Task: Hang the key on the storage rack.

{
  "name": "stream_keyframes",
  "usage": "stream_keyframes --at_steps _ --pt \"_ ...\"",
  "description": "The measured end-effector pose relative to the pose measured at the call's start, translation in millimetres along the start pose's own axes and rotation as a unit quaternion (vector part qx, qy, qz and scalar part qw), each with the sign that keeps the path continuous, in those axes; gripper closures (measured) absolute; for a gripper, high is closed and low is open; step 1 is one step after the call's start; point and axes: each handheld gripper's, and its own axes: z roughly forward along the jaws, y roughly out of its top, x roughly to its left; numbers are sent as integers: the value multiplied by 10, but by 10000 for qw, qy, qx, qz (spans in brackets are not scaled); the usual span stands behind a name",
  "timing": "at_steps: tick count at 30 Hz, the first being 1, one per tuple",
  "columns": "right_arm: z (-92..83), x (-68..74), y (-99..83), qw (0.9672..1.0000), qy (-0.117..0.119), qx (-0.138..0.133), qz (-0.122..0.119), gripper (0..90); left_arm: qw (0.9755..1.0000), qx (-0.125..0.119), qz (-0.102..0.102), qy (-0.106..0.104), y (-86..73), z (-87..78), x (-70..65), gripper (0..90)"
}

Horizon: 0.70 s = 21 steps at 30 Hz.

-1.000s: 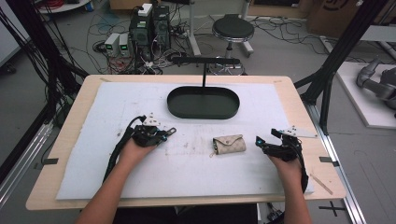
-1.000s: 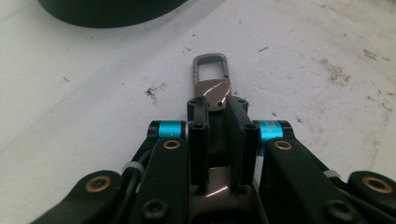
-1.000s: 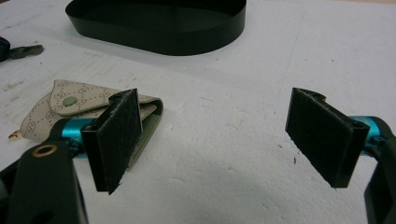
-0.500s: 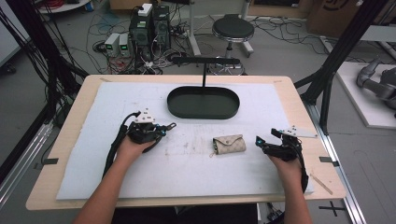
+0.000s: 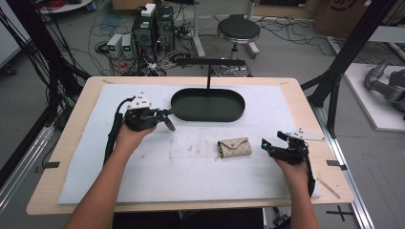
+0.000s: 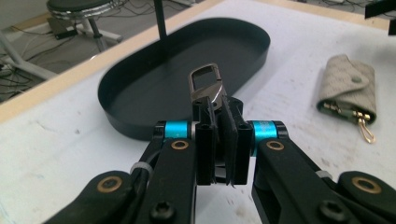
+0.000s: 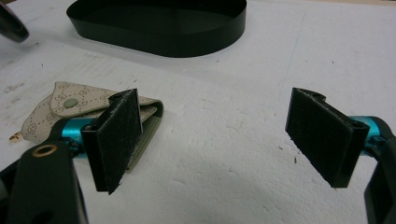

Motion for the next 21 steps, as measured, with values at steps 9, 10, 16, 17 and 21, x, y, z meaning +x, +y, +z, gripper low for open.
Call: stream_keyframes --at_steps 9,10,16,17,21 --pt "-4 -6 1 10000 -7 -20 13 189 9997 -163 144 86 418 55 136 841" --pt "-4 -8 0 10000 -3 -15 20 189 9997 -163 161 113 456 61 159 841" --pt "3 -13 -1 10000 -13 -1 27 189 9990 -231 237 291 687 95 273 841" --pt "3 -13 -1 10000 -13 -1 27 189 9989 -261 229 303 729 104 300 841" --pt "2 -17 -1 10000 -19 -6 59 189 9987 -312 146 383 819 163 401 841"
